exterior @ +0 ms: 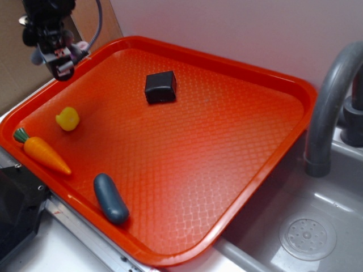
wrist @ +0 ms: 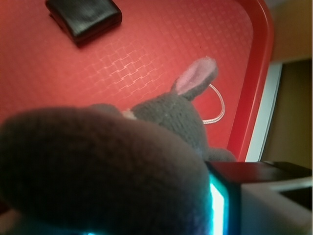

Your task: Grab the gray animal.

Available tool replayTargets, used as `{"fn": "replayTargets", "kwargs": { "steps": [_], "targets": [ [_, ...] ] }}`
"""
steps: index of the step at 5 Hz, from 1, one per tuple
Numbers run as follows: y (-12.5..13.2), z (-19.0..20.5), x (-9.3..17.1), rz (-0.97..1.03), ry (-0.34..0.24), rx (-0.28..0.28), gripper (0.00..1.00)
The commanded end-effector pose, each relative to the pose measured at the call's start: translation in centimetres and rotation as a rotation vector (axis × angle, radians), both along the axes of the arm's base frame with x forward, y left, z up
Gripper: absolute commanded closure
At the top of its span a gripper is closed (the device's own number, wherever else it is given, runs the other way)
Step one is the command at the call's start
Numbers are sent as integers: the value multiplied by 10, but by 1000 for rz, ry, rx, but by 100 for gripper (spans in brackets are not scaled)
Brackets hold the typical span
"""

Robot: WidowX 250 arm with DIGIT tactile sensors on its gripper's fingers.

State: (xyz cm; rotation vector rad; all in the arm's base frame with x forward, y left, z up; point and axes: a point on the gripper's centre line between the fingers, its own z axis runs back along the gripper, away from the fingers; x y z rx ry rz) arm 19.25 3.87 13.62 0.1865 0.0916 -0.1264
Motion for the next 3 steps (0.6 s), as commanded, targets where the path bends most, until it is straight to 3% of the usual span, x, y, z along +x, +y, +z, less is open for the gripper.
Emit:
{"fn": "replayTargets", "kwargs": {
  "steps": [1, 2, 3],
  "targets": [
    [-33, 72, 0, 68, -51, -164, 100],
    [-44, 90, -4, 82, -73, -217, 100],
    [-49, 91, -2, 7, -52, -267, 100]
  ]
}}
